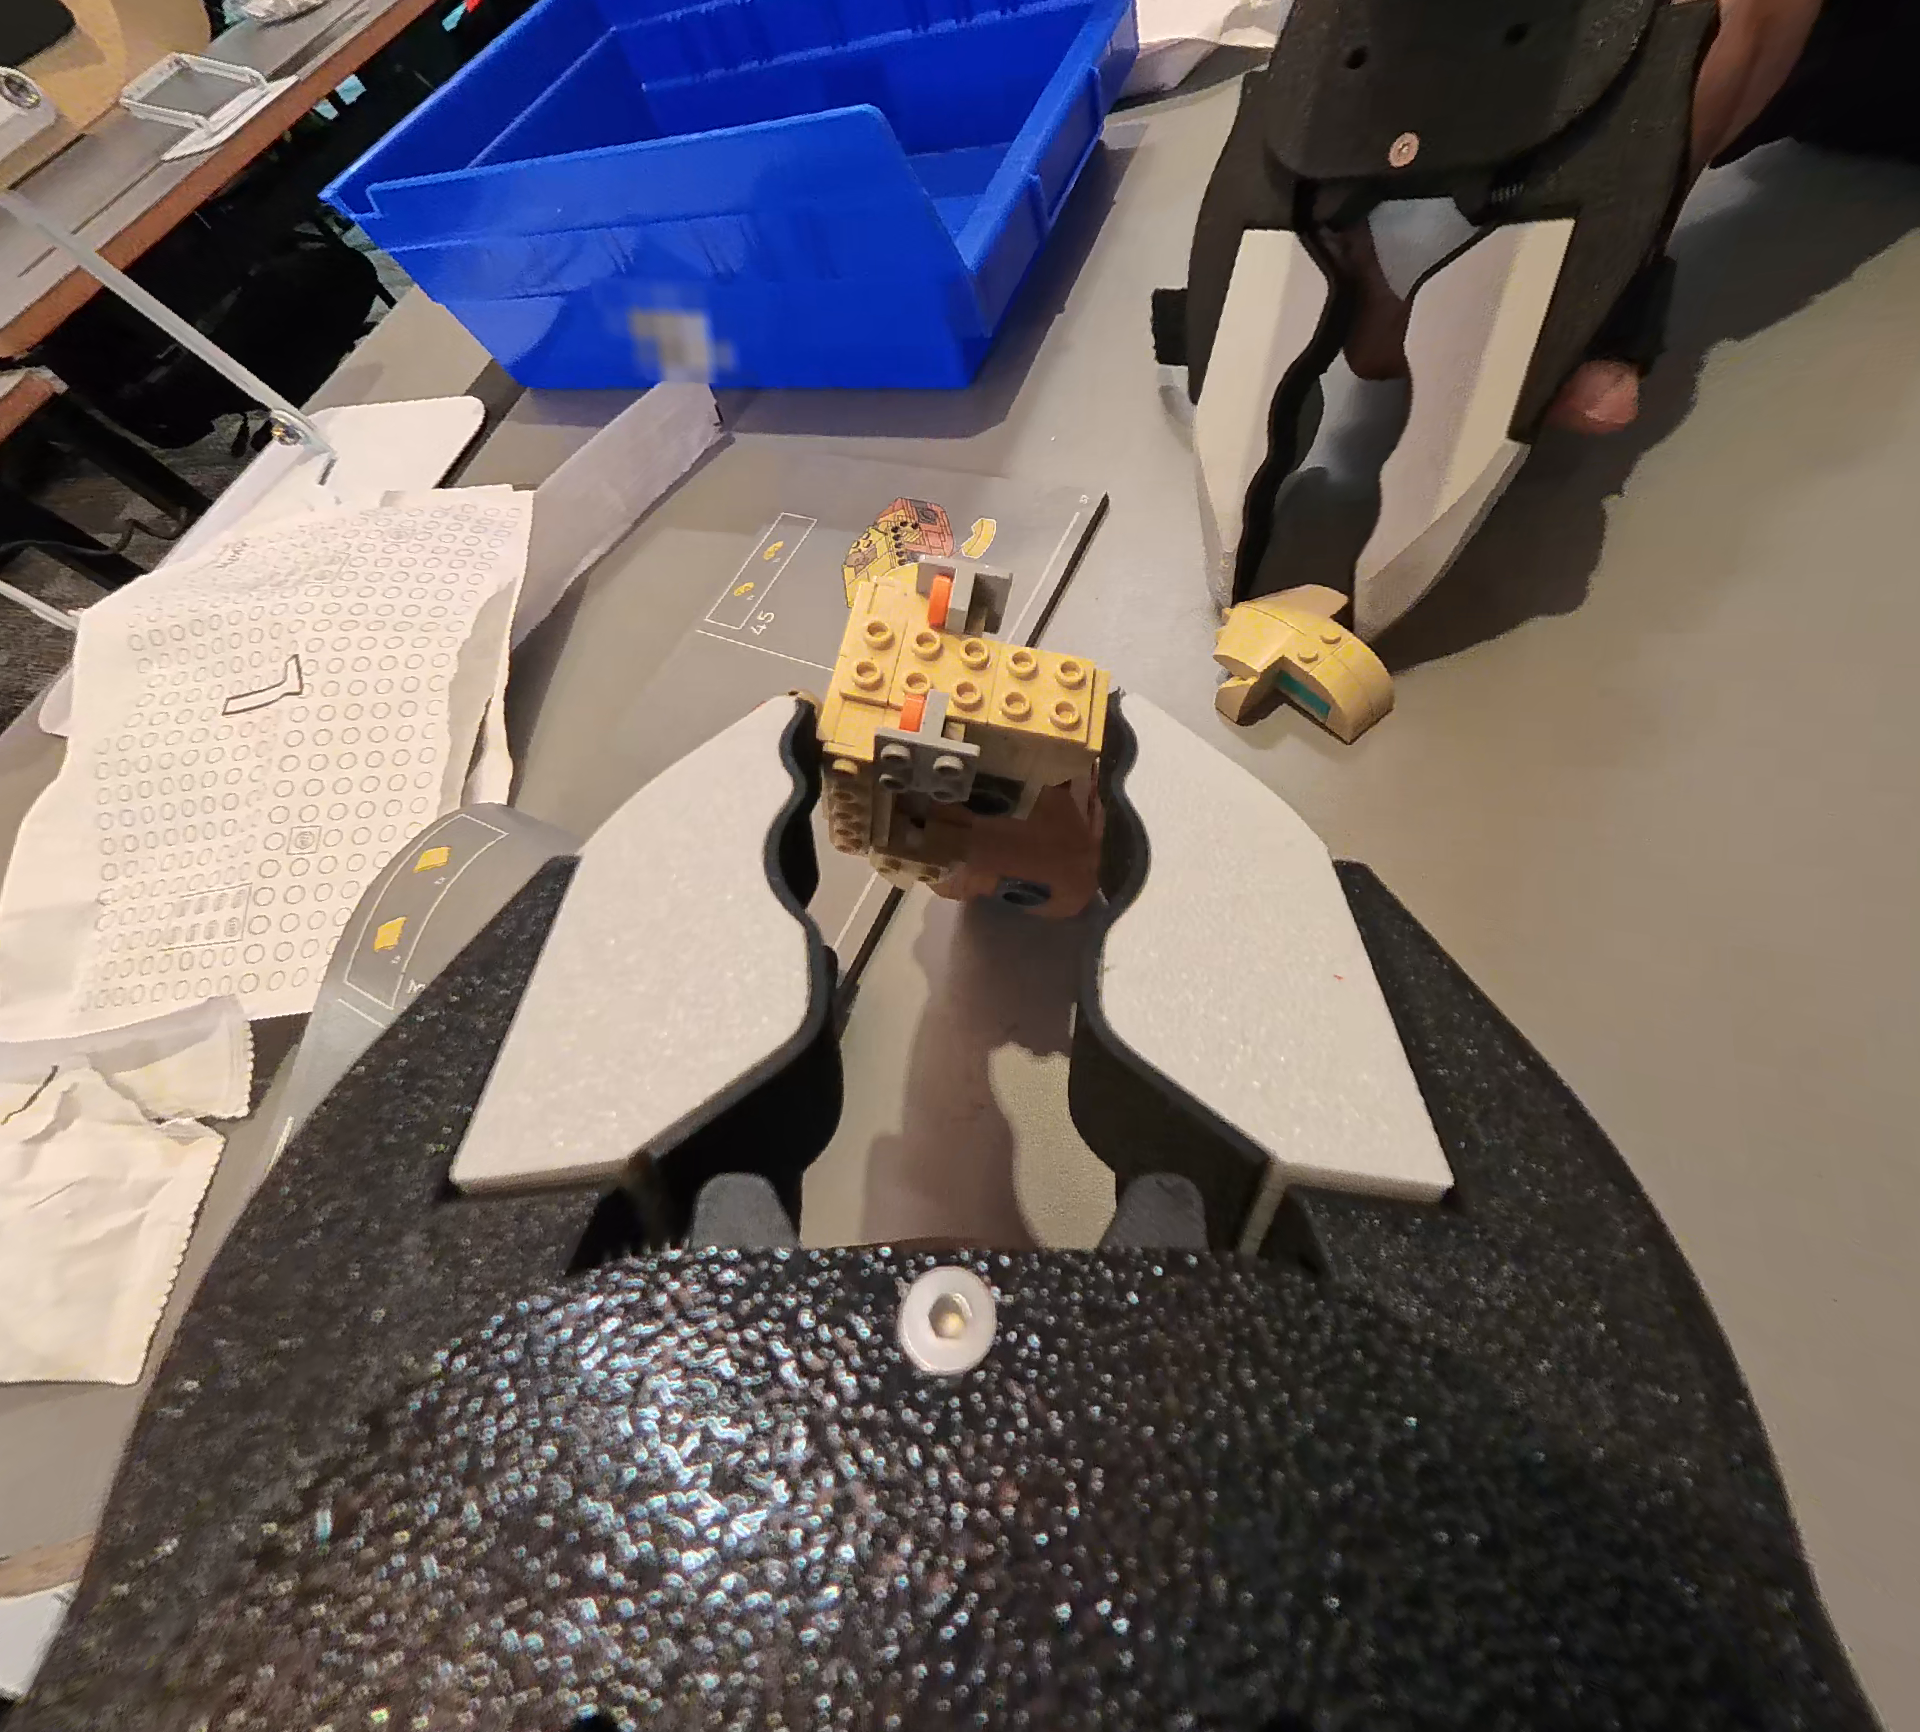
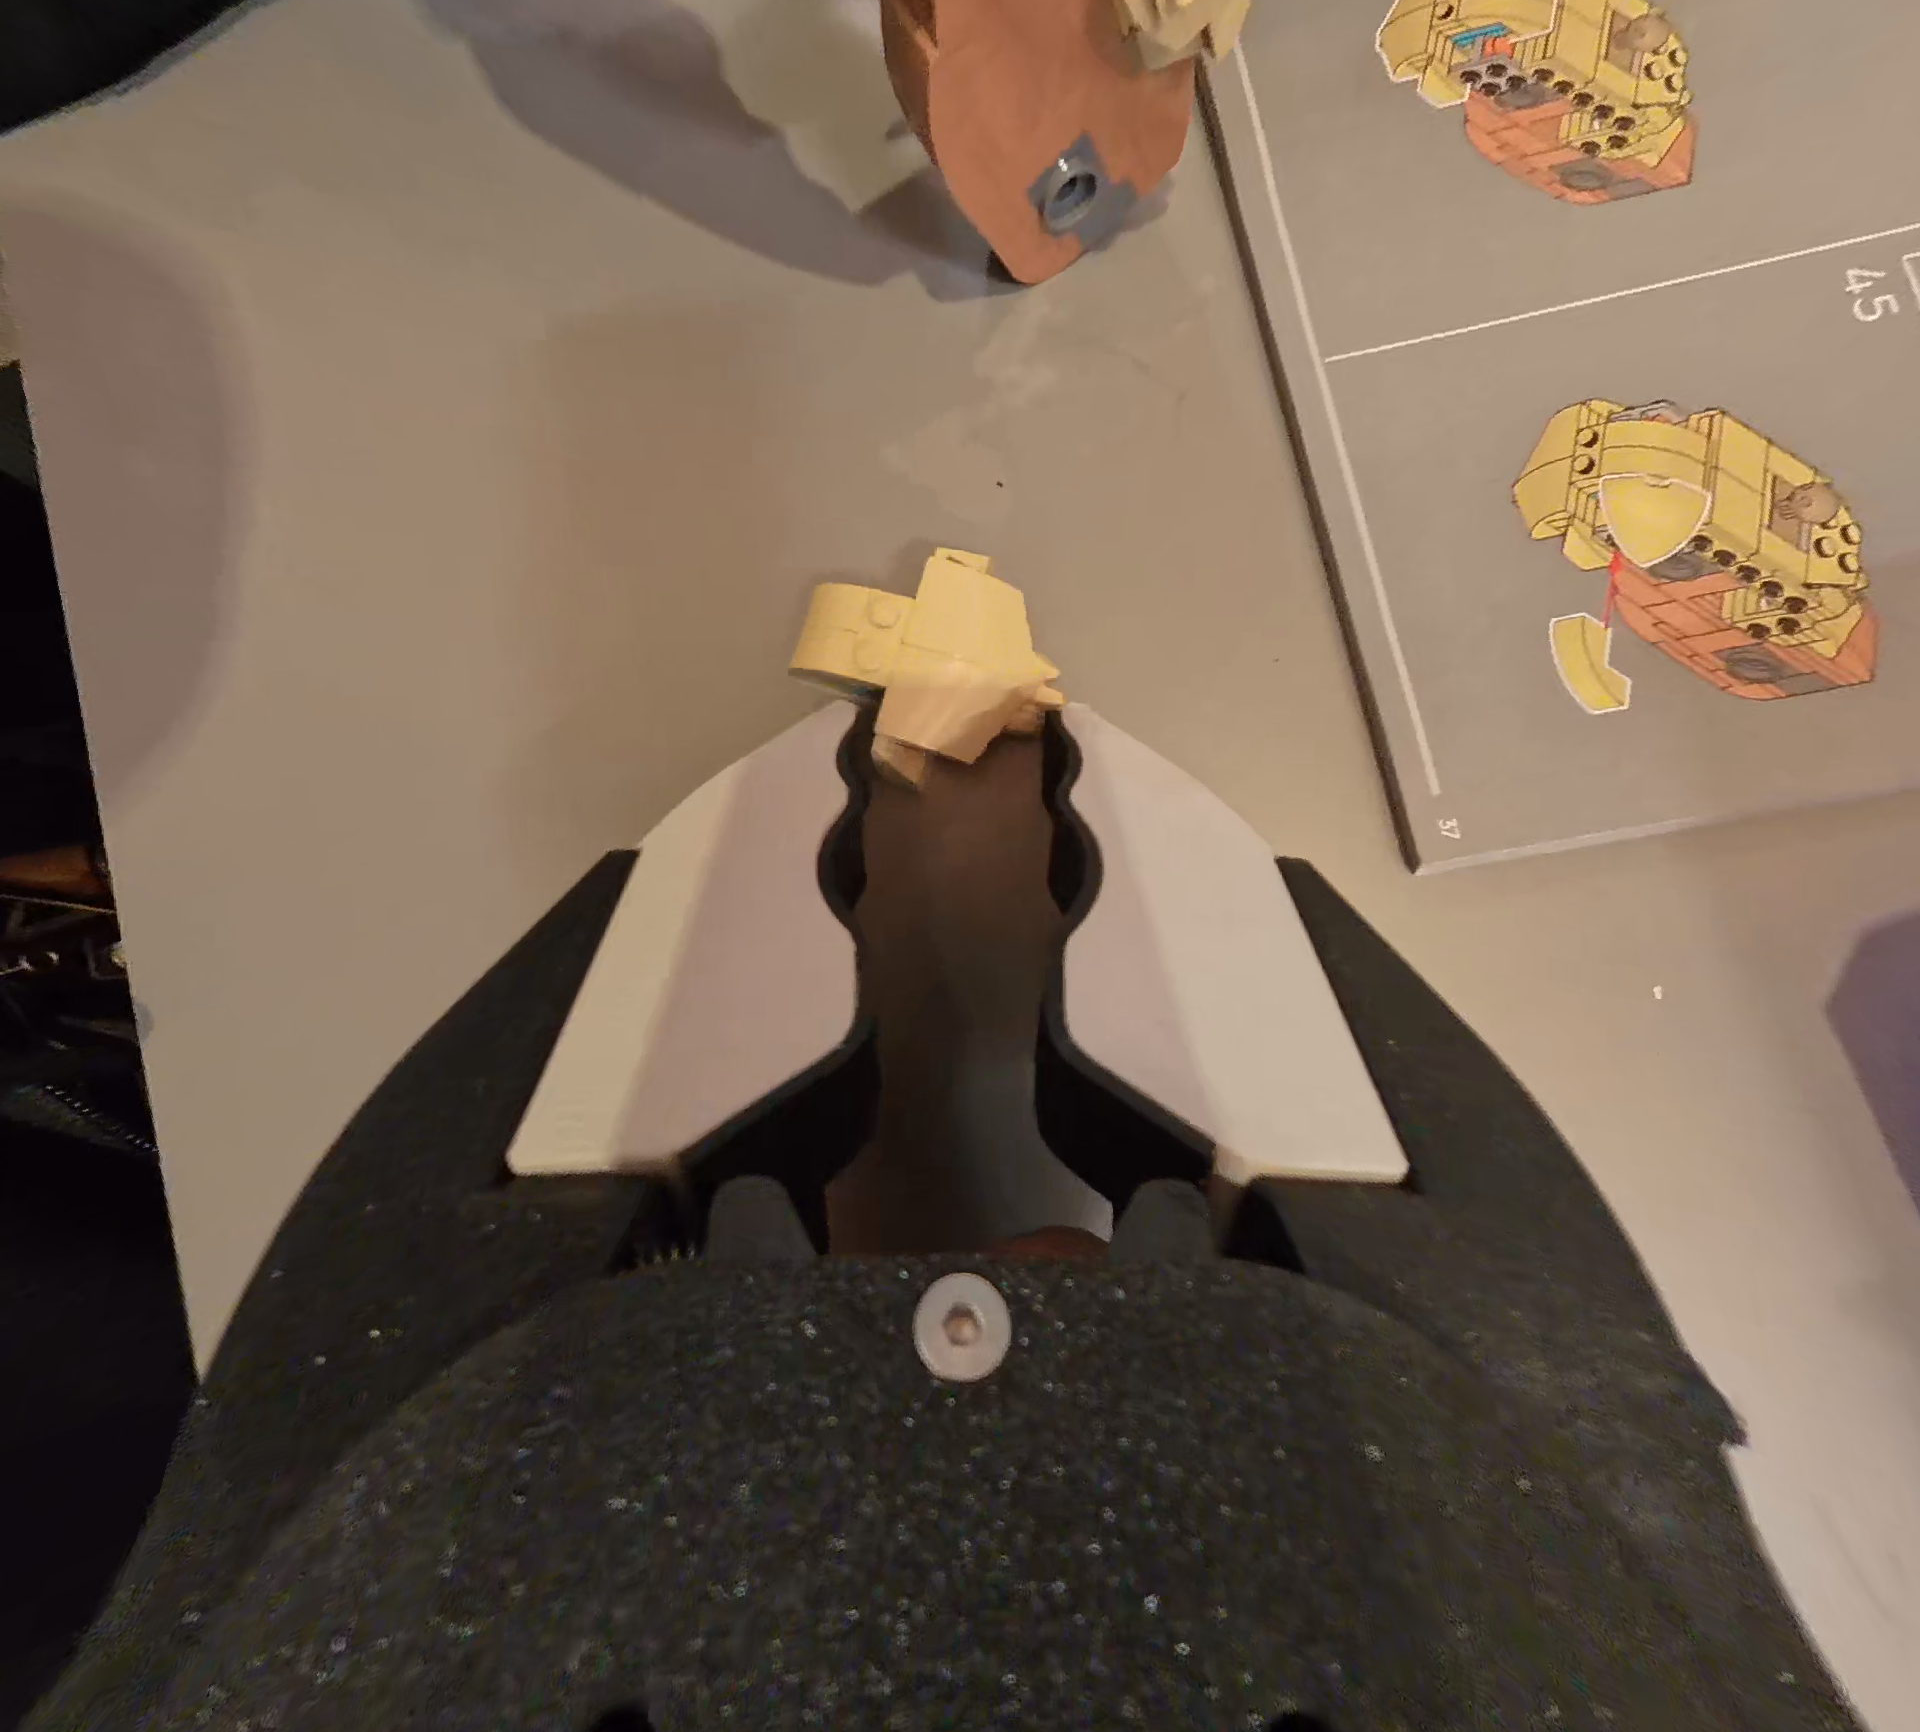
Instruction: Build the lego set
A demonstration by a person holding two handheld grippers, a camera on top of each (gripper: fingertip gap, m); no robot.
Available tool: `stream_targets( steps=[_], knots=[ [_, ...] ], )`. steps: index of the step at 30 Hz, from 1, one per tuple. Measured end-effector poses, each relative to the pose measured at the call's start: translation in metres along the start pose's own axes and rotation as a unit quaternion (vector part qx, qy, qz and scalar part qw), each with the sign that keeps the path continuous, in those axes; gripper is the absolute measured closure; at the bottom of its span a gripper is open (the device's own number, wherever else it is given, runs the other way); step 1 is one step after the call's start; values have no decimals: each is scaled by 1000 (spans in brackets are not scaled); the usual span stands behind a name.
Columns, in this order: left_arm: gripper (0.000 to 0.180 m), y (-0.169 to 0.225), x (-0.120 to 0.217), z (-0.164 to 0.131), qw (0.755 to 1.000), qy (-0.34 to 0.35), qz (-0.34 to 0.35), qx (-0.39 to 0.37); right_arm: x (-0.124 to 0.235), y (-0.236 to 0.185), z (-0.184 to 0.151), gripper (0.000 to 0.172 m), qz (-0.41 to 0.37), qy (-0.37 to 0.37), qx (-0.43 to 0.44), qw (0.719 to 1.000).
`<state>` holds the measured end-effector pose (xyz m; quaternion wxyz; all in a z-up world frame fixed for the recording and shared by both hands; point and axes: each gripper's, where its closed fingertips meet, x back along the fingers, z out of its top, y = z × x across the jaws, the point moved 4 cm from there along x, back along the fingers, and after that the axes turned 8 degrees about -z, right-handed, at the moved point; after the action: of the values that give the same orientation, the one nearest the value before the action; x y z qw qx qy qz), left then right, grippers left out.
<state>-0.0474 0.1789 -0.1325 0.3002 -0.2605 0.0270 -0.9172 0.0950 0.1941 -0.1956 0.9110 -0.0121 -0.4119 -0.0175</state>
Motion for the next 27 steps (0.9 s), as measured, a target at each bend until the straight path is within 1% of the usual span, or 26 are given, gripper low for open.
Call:
stream_targets(
  steps=[9,11,13,15,17,18,20,22,27],
  knots=[
    [129,2,0,1,1000,-2,-2,-3,2,6,0,140,-13,1,16,1000],
    [129,3,0,1,1000,-2,-2,-4,5,6,1,133,-15,6,46,999],
    [129,3,0,1,1000,-2,-2,-3,10,7,3,128,-20,10,105,994],
    [129,2,0,1,1000,-1,-3,-2,13,7,7,124,-23,20,210,977],
    [129,3,-1,1,1000,0,-4,-1,15,8,9,121,-16,25,332,943],
    [129,3,-1,1,1000,1,-5,0,15,6,8,120,4,14,381,924],
    [129,3,-1,1,1000,2,-6,0,14,7,9,118,42,-9,447,894],
    [129,3,-1,1,1000,3,-6,1,12,11,15,117,72,-26,475,877],
    [129,3,-1,1,1000,6,-9,-4,4,16,26,110,159,-48,487,857]
  ],
)
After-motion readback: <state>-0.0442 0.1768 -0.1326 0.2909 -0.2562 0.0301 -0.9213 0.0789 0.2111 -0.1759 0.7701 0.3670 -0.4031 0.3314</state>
